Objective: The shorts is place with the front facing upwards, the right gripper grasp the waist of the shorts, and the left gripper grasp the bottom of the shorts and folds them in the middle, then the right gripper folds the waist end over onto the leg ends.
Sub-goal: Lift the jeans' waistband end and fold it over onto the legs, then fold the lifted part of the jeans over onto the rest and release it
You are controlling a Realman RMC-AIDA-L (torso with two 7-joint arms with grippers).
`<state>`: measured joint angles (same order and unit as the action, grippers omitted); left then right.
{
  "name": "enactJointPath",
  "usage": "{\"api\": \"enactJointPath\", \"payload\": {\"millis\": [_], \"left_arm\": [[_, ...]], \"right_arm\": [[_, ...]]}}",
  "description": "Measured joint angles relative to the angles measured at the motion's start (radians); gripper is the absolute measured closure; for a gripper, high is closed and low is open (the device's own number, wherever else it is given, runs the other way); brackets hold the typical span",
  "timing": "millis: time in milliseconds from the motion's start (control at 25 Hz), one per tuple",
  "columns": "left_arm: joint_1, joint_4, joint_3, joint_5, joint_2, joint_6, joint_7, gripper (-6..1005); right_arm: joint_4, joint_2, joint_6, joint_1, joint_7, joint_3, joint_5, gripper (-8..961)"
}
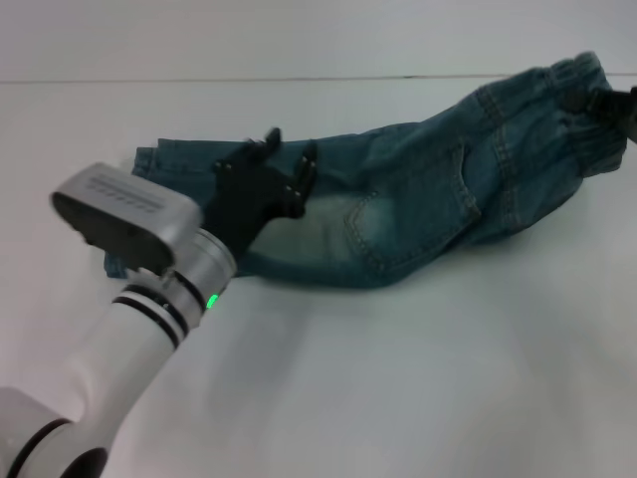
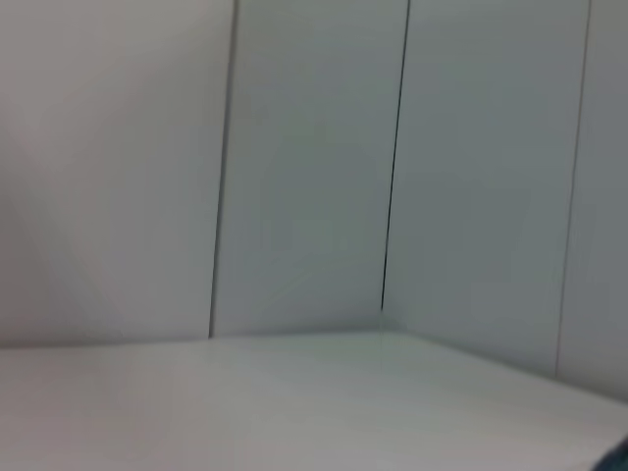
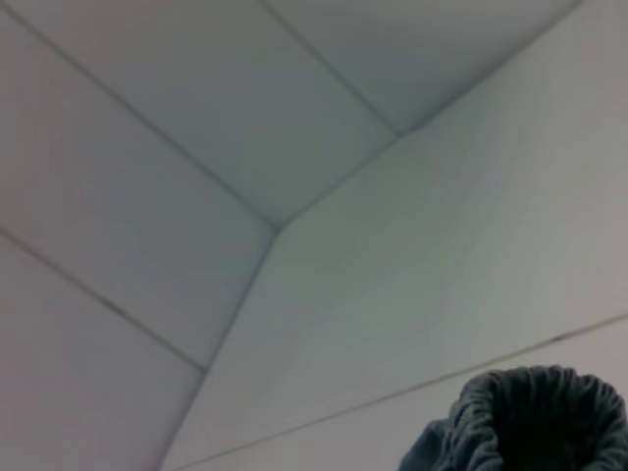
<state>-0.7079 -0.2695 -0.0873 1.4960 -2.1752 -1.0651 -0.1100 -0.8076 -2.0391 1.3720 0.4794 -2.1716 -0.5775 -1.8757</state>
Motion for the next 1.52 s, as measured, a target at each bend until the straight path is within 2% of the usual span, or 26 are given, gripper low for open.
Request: {"api": "enactJointPath", "payload": {"millis": [120,400,760,960,1120,1280,1520], "left_arm": [[-0.02,-0.039,0.029,0.001,0.0,0.067,0.087,500],[-0.021,-0.069,0.055,0.002,0.0,0.126,0.15,668],[-0.017,-0.114,0.051,0.003,0.0,0.153,0.202,1004],[-0.01,-0.147,0.051,0.044,0.0,0.151,0.202,998],[-0.009,-0.175,0.054,0.079,0.0,0.149,0.202,998],[-0.014,-0.198,0.054,0.103,0.0,0.149,0.202,998],[0.004,-0.206,0.062,0.107,0.0,0.144,0.202,999]], "right_arm": [[-0.058,-0.006,0.047,0.011,-0.029,-0.003,-0.004,853],[-0.153,-0.007,0.138,0.077,-0.099,-0.012,-0.006,852],[-0.191,0.004,0.148,0.252,-0.147,-0.077,-0.054,853],[-0.194,-0.01,0.123,0.36,-0.143,-0.083,-0.155,853],[-0.193,-0.029,0.072,0.421,-0.137,-0.145,-0.189,853],[-0.174,-0.044,0.023,0.462,-0.136,-0.232,-0.225,852],[-0.082,-0.047,-0.015,0.509,-0.118,-0.304,-0.236,852]]}}
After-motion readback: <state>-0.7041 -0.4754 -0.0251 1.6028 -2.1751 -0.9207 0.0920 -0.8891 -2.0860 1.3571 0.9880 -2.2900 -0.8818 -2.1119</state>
